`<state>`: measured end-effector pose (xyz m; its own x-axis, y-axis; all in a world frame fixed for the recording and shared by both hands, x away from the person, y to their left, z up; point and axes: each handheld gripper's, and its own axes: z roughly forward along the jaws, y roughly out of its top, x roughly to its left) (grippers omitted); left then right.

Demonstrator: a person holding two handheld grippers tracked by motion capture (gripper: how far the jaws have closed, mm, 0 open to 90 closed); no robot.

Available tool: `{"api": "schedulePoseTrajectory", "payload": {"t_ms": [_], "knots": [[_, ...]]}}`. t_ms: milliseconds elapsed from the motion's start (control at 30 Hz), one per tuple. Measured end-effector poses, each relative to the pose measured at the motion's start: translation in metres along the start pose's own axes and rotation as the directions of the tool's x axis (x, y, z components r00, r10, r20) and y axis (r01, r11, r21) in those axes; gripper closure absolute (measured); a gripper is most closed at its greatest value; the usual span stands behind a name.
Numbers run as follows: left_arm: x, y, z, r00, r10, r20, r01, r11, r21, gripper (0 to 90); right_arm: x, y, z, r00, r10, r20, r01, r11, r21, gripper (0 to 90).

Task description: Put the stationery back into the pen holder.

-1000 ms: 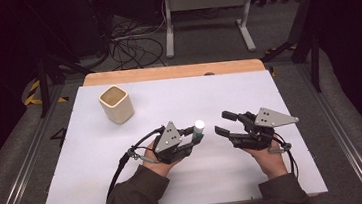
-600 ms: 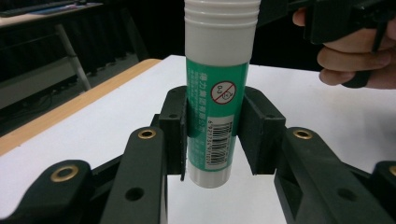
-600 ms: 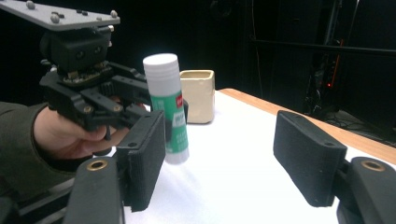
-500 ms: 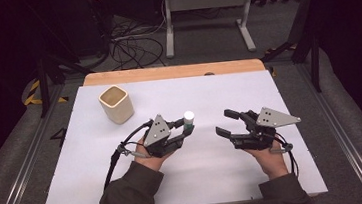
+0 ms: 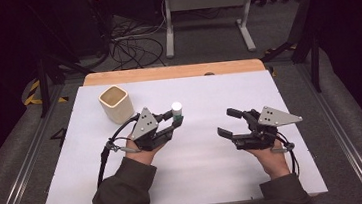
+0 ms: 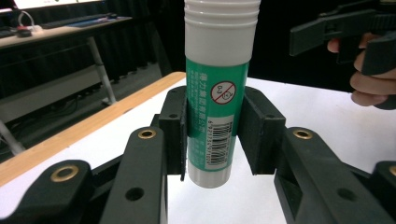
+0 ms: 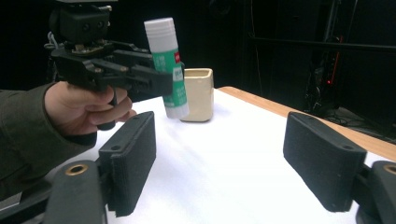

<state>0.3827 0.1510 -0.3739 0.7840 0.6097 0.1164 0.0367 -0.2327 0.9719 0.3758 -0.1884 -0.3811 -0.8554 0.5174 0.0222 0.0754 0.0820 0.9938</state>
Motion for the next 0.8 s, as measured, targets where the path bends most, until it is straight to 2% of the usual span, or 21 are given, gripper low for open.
{"api": "schedulePoseTrajectory", "payload": {"t_ms": [400, 800], "knots": [[0.019, 0.006, -0.013, 0.9980, -0.013, -0.062, 0.012, 0.9996, -0.025, 65.5, -0.002, 0.000, -0.001, 1.0000, 0.007, -0.005, -0.007, 1.000, 0.007, 20.6], [0.040, 0.009, -0.024, 0.9912, -0.025, -0.130, 0.020, 0.9991, -0.037, 65.5, -0.003, -0.001, -0.001, 0.9999, 0.015, -0.001, -0.015, 1.000, 0.009, 19.1]]}}
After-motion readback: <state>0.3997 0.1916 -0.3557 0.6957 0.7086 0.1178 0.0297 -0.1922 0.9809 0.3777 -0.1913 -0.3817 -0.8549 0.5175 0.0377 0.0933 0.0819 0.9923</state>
